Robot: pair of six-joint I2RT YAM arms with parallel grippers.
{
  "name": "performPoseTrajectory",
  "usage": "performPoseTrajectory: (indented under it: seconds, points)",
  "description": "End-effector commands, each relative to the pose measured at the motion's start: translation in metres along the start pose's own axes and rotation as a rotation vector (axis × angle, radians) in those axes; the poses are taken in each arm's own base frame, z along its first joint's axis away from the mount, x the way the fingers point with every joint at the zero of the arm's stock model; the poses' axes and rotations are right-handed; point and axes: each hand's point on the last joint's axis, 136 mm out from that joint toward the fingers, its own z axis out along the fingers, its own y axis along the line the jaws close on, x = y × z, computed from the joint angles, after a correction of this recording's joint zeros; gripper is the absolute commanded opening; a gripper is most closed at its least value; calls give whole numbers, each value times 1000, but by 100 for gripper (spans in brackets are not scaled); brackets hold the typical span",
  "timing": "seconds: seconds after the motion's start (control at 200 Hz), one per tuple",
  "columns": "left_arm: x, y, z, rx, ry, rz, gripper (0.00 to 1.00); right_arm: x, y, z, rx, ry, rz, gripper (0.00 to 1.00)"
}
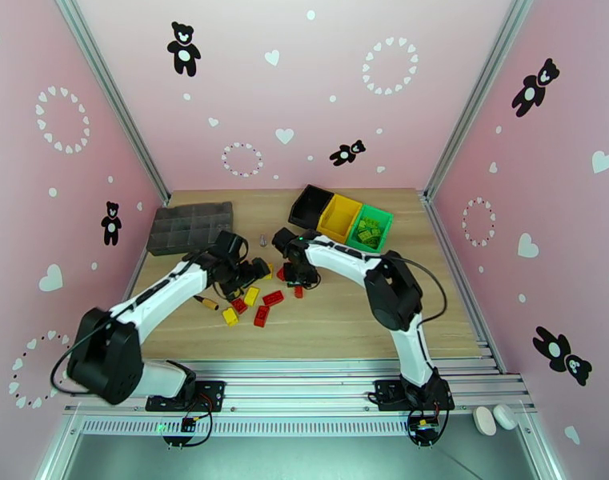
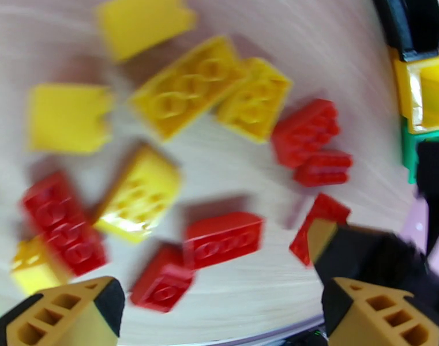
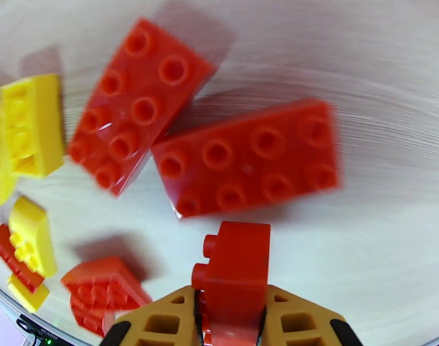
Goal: Sort the legos into containers by color
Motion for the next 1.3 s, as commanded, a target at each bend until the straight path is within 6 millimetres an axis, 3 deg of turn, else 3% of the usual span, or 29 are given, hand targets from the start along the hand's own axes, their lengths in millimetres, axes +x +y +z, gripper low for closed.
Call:
performPoseTrajectory:
  seconds: [0.0, 0.115, 0.215, 0.36, 0.576, 0.751, 0.906, 1.006, 1.111, 1.206, 1.296]
  points:
    - [-11, -44, 3, 149, 39, 42, 95, -13, -23, -42, -3, -78, 69, 20]
    - [-21, -80, 7, 240, 75, 45, 95, -38, -40, -55, -39, -118, 135, 20]
    - [-31, -114, 13, 319, 102, 47, 95, -70, -57, -64, -77, -165, 197, 21]
    - [-47, -163, 27, 401, 126, 63, 94, -120, -77, -57, -168, -203, 300, 21]
    - [-72, -212, 56, 452, 156, 40, 93, -197, -102, -58, -250, -273, 384, 21]
    - [-91, -228, 66, 455, 136, 26, 93, -244, -130, -57, -278, -301, 452, 21]
    - [-99, -232, 73, 439, 132, 33, 92, -268, -141, -52, -315, -314, 481, 23]
    - [-103, -232, 68, 438, 109, 35, 92, -273, -141, -48, -326, -307, 480, 27]
    - [-105, -228, 61, 419, 93, 47, 92, -273, -141, -48, -324, -305, 467, 47]
    - [-103, -222, 52, 398, 78, 69, 92, -269, -143, -57, -306, -310, 453, 57]
    - [-100, -211, 43, 360, 48, 91, 92, -264, -140, -70, -289, -327, 414, 60]
